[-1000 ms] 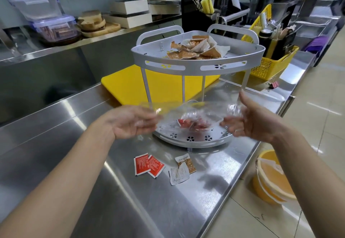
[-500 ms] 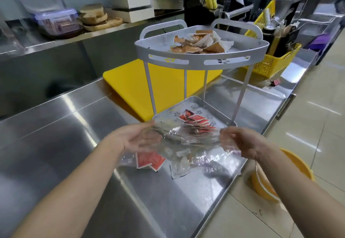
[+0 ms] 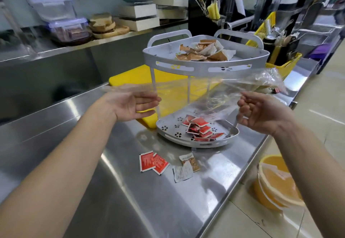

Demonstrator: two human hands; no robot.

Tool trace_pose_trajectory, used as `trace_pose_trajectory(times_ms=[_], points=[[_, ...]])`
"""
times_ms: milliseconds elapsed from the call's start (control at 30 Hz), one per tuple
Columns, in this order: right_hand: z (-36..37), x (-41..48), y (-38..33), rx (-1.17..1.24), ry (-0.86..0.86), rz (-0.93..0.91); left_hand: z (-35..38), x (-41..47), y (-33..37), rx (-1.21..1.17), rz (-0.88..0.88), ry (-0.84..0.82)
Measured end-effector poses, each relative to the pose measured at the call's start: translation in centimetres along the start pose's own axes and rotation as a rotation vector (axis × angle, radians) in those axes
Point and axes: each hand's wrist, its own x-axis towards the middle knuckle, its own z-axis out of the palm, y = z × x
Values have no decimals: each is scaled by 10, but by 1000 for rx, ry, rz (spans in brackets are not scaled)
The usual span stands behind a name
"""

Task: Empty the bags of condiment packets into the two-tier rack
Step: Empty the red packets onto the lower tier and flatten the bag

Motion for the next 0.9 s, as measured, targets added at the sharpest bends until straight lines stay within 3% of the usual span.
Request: trace_pose_trajectory(times_ms=[133, 233, 400, 533, 733, 900], points=[[18, -21, 2, 5, -87, -61, -14, -28, 6, -40, -32, 5], [34, -27, 13, -117, -172, 28, -41, -53, 0, -77, -66, 30], [82, -14, 53, -176, -231, 147, -94, -109, -41, -141, 32, 210], [136, 8, 107, -333, -231, 186, -132, -166, -86, -264, 85, 446], [229, 6, 197, -690, -403, -1, -176, -268, -155, -334, 228, 989], [294, -24, 275, -821, -621, -48, -193, -360, -217, -385, 117, 1210]])
